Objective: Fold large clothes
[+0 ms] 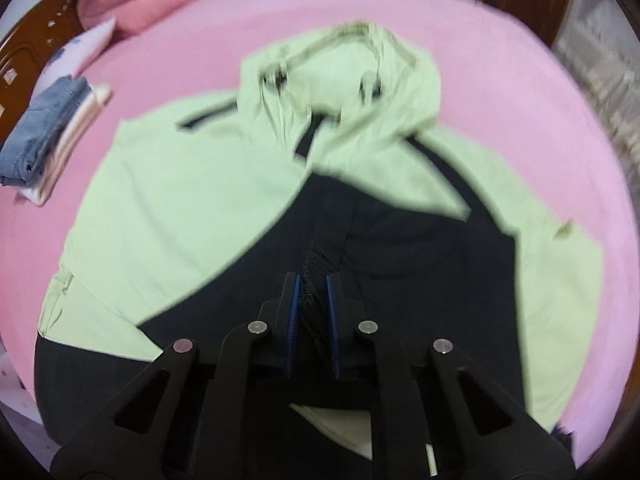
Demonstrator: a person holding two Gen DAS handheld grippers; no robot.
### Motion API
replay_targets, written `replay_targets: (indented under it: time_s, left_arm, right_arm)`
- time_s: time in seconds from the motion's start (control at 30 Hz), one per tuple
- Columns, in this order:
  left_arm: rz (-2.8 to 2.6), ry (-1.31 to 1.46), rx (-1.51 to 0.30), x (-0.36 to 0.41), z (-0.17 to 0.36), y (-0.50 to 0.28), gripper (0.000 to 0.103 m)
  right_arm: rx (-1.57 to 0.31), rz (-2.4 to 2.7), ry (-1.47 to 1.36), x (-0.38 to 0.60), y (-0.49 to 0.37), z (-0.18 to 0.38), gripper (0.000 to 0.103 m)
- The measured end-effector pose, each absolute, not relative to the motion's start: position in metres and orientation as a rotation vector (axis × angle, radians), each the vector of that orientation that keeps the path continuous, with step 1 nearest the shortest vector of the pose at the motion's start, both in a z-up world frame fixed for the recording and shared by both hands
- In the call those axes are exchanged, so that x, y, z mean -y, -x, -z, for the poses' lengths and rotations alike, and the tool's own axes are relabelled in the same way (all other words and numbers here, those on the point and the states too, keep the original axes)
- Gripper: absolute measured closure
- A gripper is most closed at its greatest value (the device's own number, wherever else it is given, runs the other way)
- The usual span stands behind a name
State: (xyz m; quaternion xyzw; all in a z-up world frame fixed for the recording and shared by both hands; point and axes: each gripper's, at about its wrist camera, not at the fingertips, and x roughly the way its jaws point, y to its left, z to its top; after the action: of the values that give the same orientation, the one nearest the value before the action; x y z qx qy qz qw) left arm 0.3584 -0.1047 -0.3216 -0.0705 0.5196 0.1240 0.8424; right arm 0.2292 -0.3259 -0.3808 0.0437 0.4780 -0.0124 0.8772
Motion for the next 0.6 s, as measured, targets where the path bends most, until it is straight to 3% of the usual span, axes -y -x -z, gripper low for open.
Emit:
replay_targets:
  time_s: [0.33, 0.6]
  left_arm:
    - [-0.382, 0.197, -0.817, 0.012, 0.209, -0.356, 0.096]
    - [-0.593, 0.290, -0.984, -0.071, 0.262, -0.342, 0.096]
  right_arm:
    - [-0.993, 0.016, -0.049, 0.322, -0.256, 0.385, 0.020]
    - [-0.979, 0.005, 0.041, 0.317, -0.273, 0.380, 0.020]
